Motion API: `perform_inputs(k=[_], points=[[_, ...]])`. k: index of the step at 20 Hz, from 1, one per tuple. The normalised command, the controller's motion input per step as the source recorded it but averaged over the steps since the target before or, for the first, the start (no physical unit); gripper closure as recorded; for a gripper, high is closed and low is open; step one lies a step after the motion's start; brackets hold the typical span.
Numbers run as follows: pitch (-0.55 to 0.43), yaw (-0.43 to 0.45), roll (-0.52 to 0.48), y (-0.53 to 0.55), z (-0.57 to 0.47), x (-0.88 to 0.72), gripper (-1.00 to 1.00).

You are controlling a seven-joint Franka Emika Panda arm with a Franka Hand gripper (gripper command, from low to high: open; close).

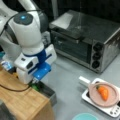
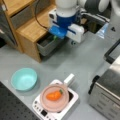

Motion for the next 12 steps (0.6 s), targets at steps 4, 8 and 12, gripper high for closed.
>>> perform_inputs(k=[4, 8, 12], points=[[0.007, -0.065, -0.024, 0.2, 0.0, -0.07, -1.0], [0.013, -0.091, -0.018, 0.22, 0.01, -0.08, -1.0], [0.008, -0.121, -0.012, 0.23, 0.01, -0.08, -1.0]])
